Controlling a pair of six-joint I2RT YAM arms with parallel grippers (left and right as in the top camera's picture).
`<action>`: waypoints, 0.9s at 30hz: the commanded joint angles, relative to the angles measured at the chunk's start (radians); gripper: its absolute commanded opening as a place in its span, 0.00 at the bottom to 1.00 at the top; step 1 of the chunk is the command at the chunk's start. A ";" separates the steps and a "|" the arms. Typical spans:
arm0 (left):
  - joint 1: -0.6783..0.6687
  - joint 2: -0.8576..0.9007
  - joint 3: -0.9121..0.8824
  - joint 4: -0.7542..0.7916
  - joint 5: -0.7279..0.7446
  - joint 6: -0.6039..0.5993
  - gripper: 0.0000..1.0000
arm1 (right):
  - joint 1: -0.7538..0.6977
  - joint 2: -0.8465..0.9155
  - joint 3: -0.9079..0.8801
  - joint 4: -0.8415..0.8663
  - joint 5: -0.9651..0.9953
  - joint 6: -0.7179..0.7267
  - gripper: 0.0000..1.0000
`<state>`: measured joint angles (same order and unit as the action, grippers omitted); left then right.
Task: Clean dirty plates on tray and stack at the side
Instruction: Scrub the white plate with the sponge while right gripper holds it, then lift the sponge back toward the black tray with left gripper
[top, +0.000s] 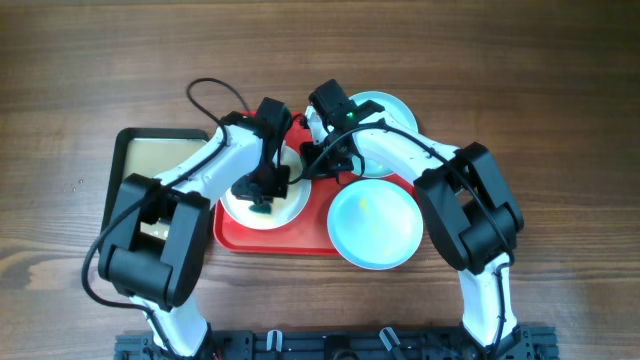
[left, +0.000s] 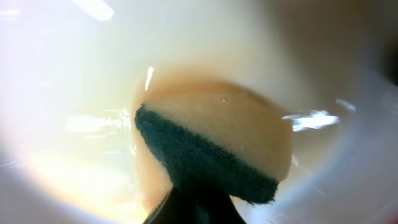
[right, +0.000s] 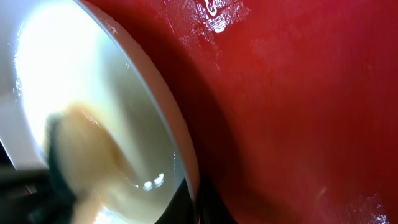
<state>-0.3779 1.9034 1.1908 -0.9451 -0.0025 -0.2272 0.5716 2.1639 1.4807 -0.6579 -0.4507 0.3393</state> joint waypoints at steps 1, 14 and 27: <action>0.063 0.038 -0.013 0.002 -0.385 -0.325 0.04 | -0.004 0.026 -0.002 0.002 0.009 0.012 0.04; 0.091 0.033 0.438 0.019 -0.328 -0.270 0.04 | -0.004 0.026 -0.002 -0.009 0.024 0.035 0.05; 0.194 0.023 0.467 -0.078 -0.301 -0.270 0.04 | 0.053 0.026 -0.002 -0.119 0.081 0.248 0.34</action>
<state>-0.1848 1.9450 1.6432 -1.0218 -0.3199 -0.5102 0.5854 2.1597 1.4971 -0.7639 -0.4805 0.5255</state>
